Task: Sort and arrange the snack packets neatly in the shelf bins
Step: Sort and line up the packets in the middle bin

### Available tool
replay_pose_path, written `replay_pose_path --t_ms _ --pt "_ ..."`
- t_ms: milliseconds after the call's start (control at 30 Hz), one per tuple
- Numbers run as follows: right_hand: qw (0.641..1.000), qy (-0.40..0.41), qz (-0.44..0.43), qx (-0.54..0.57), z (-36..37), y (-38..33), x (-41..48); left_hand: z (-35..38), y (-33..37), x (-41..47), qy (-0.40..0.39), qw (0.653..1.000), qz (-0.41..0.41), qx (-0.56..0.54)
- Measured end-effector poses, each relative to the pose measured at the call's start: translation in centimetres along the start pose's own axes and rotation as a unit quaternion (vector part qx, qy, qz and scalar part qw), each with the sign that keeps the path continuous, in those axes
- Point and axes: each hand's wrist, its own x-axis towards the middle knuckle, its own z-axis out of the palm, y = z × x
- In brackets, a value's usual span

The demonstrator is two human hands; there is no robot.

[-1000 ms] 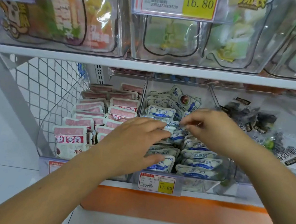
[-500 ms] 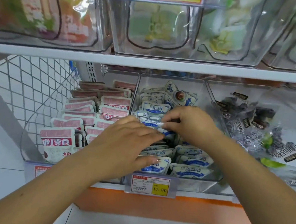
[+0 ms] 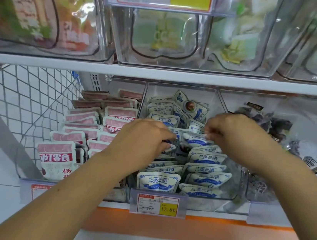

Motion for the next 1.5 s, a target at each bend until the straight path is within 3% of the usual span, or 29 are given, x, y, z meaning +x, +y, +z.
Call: replay_pose_path --t_ms 167,300,467,600,733,867,967,1033,1100,1200,1300,1400,1500 --pt "0.996 -0.04 -0.017 -0.073 1.3 -0.6 -0.1 -0.3 0.0 0.2 -0.017 1.0 -0.016 -0.019" --pt "0.998 -0.061 -0.01 -0.031 0.9 -0.6 0.4 -0.9 0.1 2.3 -0.008 0.998 -0.049 -0.025" --pt "0.997 -0.065 -0.029 -0.035 0.4 -1.5 0.0 -0.9 -1.0 5.2 -0.084 0.994 -0.06 -0.035" --pt "0.997 -0.075 0.005 -0.028 0.3 -0.3 -0.3 -0.6 -1.3 4.9 -0.06 0.994 -0.065 -0.063" --pt "0.994 -0.071 -0.007 -0.079 0.6 -0.5 0.0 -0.6 -1.9 4.5 -0.042 0.997 -0.059 -0.016" --pt "0.987 -0.067 -0.029 -0.145 1.9 -0.8 0.6 -1.5 -2.5 4.6 -0.106 0.993 -0.051 0.003" --pt "0.99 -0.083 -0.029 -0.107 1.6 -0.3 0.6 -2.0 -2.1 4.8 -0.122 0.992 -0.04 0.016" --pt "0.996 -0.091 -0.005 -0.002 0.4 -0.3 0.4 -2.1 -2.0 4.6 -0.127 0.99 -0.051 -0.023" --pt "0.994 -0.033 0.02 0.101 -0.5 -0.5 0.4 -2.4 -2.1 4.1 -0.122 0.989 -0.061 -0.062" --pt "0.993 0.025 0.019 0.113 -0.4 -1.8 1.7 -3.1 -2.3 2.5 -0.064 0.993 -0.075 -0.072" --pt "0.996 -0.047 0.014 0.079 1.0 -3.1 3.7 -3.3 -2.9 0.4 0.001 0.994 -0.084 -0.064" --pt "0.997 -0.047 0.013 0.052 2.0 -3.6 4.4 -3.1 -3.3 -1.8 0.01 0.988 -0.127 -0.089" --pt "0.995 0.01 0.0 0.096 2.6 -3.6 3.7 -2.8 -3.4 -3.1 -0.001 0.976 -0.171 -0.134"
